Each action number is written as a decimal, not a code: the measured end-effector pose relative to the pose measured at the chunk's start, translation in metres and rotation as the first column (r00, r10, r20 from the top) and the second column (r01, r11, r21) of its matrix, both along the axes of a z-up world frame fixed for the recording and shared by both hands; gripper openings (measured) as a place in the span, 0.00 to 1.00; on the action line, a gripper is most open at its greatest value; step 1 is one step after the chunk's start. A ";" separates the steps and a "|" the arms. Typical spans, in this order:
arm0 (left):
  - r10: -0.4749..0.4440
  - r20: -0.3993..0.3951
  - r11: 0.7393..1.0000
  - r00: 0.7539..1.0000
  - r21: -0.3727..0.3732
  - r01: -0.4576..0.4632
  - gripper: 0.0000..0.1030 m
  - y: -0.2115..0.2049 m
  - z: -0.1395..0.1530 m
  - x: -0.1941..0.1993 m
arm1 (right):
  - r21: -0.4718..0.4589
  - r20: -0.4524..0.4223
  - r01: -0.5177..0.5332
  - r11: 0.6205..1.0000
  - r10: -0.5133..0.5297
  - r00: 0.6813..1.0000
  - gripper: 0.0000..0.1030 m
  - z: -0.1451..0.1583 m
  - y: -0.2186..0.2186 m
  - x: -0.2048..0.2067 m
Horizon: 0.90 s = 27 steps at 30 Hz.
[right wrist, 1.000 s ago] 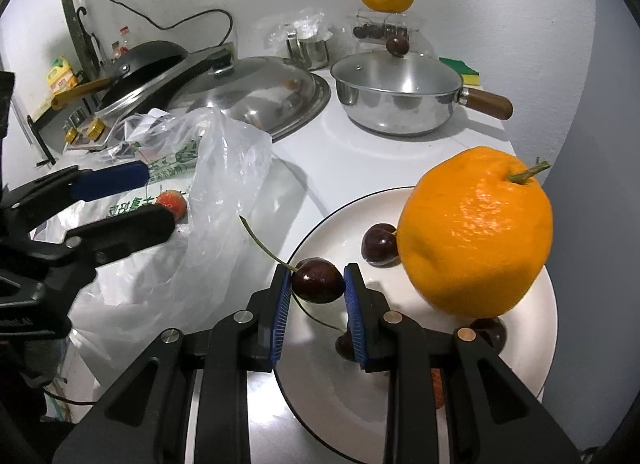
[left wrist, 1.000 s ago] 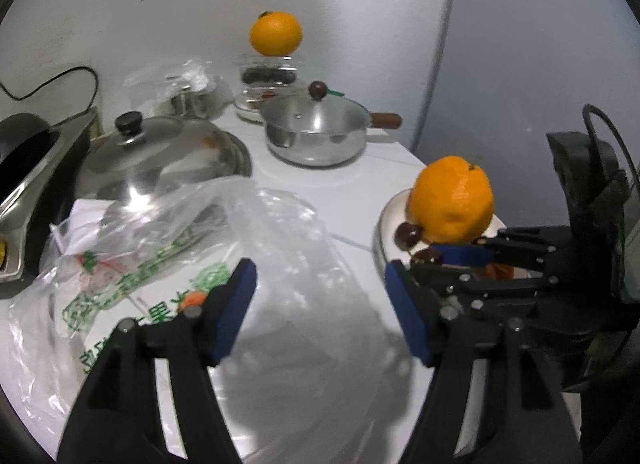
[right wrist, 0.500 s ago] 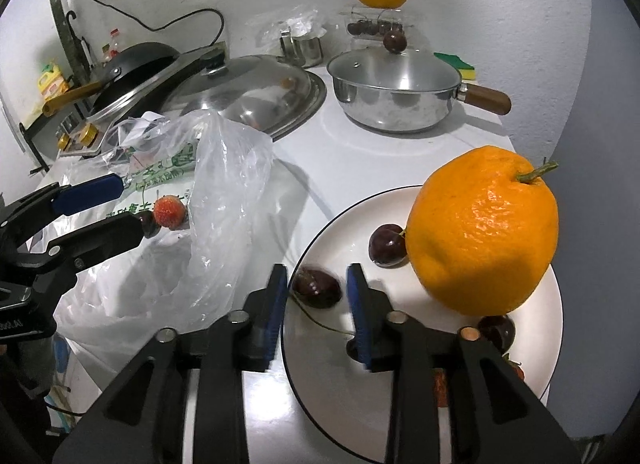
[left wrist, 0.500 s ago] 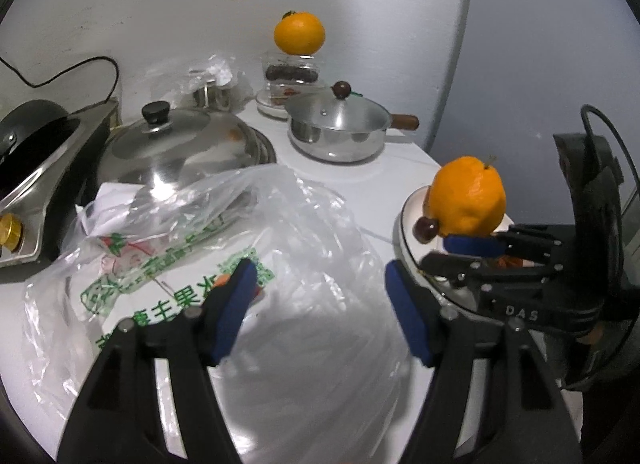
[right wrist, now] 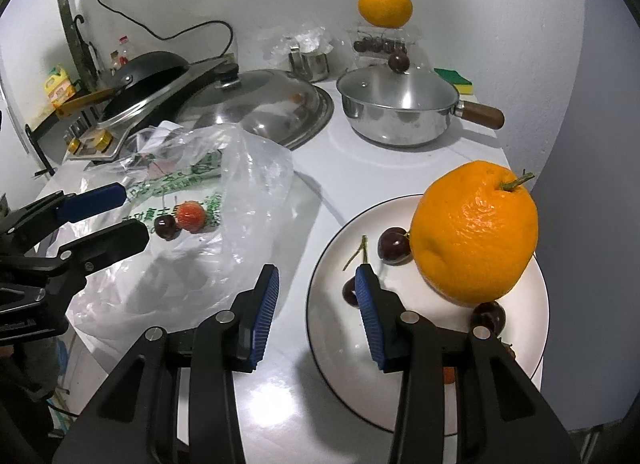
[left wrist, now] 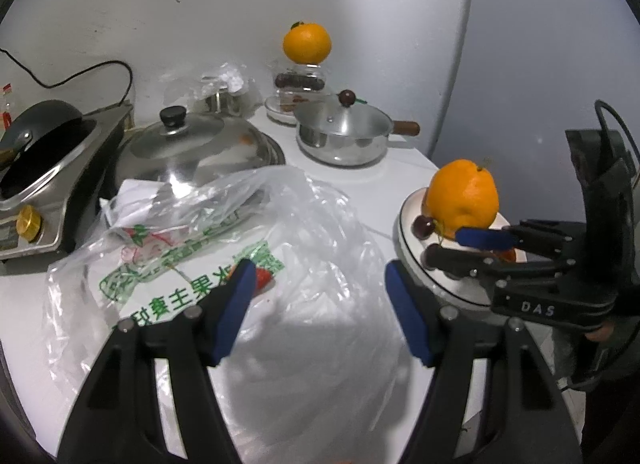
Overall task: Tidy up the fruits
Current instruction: 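Move both open grippers back to the fruit on the plastic bag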
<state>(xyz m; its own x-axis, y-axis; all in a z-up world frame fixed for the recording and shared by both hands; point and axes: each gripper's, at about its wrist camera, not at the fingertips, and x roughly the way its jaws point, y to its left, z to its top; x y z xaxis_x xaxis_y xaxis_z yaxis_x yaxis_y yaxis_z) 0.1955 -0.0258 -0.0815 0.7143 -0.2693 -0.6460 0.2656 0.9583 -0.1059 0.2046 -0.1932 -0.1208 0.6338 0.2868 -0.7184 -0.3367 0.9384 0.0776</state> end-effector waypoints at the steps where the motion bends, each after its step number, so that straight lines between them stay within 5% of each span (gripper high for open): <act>1: 0.002 0.003 1.000 1.000 -0.002 -0.002 0.66 0.001 0.001 -0.002 | -0.001 0.003 -0.001 1.000 0.001 1.000 0.41 0.001 0.001 -0.002; 27: 0.093 0.002 0.995 0.996 -0.024 -0.093 0.66 0.053 0.001 -0.036 | -0.011 0.052 -0.076 0.997 0.076 0.996 0.41 0.023 0.051 -0.028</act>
